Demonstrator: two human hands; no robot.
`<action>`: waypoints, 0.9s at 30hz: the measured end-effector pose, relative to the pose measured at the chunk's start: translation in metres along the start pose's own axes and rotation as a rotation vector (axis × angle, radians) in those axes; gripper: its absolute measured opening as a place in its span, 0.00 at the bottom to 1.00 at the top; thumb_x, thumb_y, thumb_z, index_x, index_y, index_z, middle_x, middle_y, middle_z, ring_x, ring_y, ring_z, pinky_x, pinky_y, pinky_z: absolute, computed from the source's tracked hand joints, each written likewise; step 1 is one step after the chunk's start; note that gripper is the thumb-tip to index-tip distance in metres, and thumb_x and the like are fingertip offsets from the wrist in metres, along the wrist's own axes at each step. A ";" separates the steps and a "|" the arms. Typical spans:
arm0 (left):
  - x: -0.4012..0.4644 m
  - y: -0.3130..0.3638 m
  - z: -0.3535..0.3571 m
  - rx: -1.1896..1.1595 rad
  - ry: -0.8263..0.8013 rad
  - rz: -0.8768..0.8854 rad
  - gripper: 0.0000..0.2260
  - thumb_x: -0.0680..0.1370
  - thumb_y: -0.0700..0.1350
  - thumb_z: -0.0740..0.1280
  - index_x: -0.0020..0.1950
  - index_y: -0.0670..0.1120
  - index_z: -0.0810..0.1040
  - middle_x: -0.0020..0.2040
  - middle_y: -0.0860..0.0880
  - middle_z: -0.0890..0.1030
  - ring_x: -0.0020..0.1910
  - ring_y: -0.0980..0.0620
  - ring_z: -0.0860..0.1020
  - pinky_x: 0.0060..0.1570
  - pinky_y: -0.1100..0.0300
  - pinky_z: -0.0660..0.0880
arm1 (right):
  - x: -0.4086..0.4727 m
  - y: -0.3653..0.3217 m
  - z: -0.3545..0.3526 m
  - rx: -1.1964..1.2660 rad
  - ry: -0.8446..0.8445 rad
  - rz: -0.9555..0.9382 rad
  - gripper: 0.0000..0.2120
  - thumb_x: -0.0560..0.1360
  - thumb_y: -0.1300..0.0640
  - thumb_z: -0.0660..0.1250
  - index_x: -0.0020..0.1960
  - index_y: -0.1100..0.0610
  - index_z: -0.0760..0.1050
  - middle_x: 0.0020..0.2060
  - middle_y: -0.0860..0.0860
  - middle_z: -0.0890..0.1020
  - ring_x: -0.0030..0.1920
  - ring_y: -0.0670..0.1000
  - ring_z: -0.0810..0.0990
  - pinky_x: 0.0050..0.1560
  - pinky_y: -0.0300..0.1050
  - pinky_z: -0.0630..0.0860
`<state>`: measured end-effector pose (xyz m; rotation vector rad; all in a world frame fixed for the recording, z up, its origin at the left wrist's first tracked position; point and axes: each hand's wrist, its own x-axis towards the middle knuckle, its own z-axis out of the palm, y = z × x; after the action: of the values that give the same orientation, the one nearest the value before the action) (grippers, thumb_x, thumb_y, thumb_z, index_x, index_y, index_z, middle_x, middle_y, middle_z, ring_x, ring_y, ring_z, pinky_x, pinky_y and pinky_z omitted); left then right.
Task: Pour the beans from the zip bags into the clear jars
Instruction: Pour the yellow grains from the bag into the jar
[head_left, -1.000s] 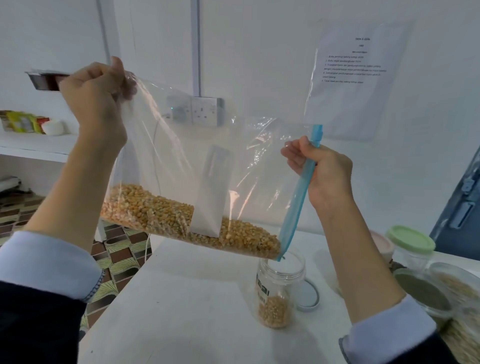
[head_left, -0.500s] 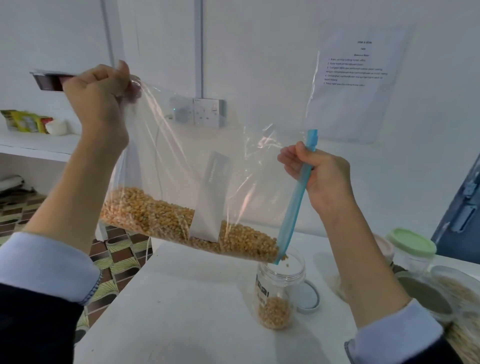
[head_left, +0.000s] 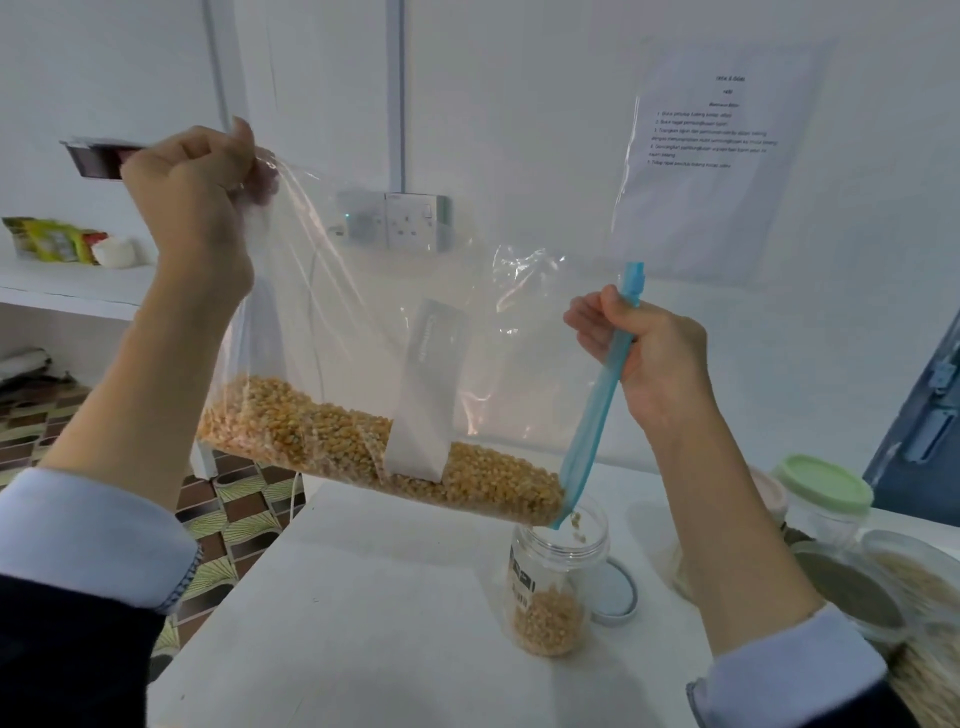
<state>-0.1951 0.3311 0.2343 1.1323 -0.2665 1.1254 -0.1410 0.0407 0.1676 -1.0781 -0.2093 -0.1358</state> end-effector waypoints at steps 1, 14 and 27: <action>-0.001 0.000 0.002 -0.005 0.002 -0.005 0.17 0.73 0.30 0.65 0.25 0.44 0.75 0.22 0.50 0.74 0.26 0.50 0.72 0.32 0.59 0.67 | 0.000 0.000 0.000 -0.001 0.000 0.004 0.04 0.74 0.63 0.69 0.44 0.65 0.79 0.39 0.57 0.85 0.41 0.55 0.85 0.45 0.43 0.81; -0.005 0.004 0.010 0.051 -0.093 0.027 0.18 0.73 0.33 0.67 0.24 0.45 0.75 0.22 0.50 0.75 0.25 0.49 0.71 0.33 0.59 0.67 | -0.001 0.001 -0.002 0.003 0.028 -0.019 0.05 0.74 0.64 0.69 0.41 0.64 0.79 0.38 0.57 0.84 0.39 0.55 0.85 0.44 0.43 0.81; -0.003 0.007 0.005 0.196 -0.107 0.011 0.15 0.72 0.38 0.69 0.26 0.48 0.80 0.27 0.51 0.80 0.34 0.48 0.77 0.39 0.57 0.70 | 0.001 -0.004 -0.001 -0.102 -0.038 -0.035 0.04 0.74 0.62 0.69 0.42 0.62 0.80 0.41 0.56 0.85 0.44 0.54 0.85 0.51 0.44 0.80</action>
<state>-0.2009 0.3255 0.2389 1.3679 -0.2492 1.1199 -0.1410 0.0379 0.1711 -1.1797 -0.2576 -0.1595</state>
